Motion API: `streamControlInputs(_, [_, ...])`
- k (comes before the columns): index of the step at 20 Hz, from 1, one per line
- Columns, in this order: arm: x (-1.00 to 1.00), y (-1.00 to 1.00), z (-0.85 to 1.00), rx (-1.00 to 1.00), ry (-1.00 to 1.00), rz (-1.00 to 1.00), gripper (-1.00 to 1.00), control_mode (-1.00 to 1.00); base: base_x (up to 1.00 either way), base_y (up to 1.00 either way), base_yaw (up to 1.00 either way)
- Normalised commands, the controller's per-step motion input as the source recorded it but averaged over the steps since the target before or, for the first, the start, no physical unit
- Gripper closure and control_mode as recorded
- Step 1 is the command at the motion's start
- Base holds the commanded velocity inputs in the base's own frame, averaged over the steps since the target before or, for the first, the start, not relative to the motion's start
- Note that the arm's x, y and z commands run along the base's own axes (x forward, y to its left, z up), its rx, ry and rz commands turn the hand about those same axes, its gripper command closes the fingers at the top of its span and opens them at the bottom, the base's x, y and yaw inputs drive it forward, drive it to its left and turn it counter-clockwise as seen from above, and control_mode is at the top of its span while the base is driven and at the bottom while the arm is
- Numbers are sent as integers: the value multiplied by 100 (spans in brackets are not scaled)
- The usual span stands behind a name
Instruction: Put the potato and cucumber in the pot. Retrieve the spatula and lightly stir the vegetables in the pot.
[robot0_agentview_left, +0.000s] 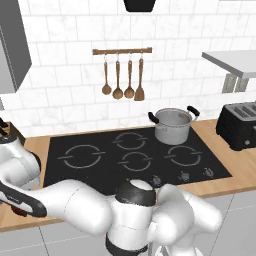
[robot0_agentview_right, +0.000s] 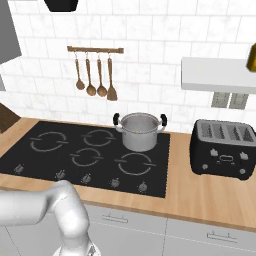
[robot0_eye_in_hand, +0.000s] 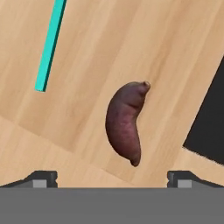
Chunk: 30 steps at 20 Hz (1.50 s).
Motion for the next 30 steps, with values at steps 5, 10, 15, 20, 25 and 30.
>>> streamControlInputs(5, [0, 0, -61, 0, -1, 0, -100, -100, 0, 0, 0])
streamControlInputs(10, [21, 6, -48, 0, -4, 0, -100, -100, 0, 0, 0])
streamControlInputs(15, [12, 1, -39, 0, -5, 0, -100, -100, 0, 0, 0])
streamControlInputs(20, [0, 13, -45, 0, 0, 0, 100, -100, 0, 0, 0])
streamControlInputs(25, [-6, -1, -10, 0, 0, 0, 100, -100, 0, 0, 0])
streamControlInputs(30, [-37, -34, 7, 0, -2, 0, 100, -100, 0, 0, 0])
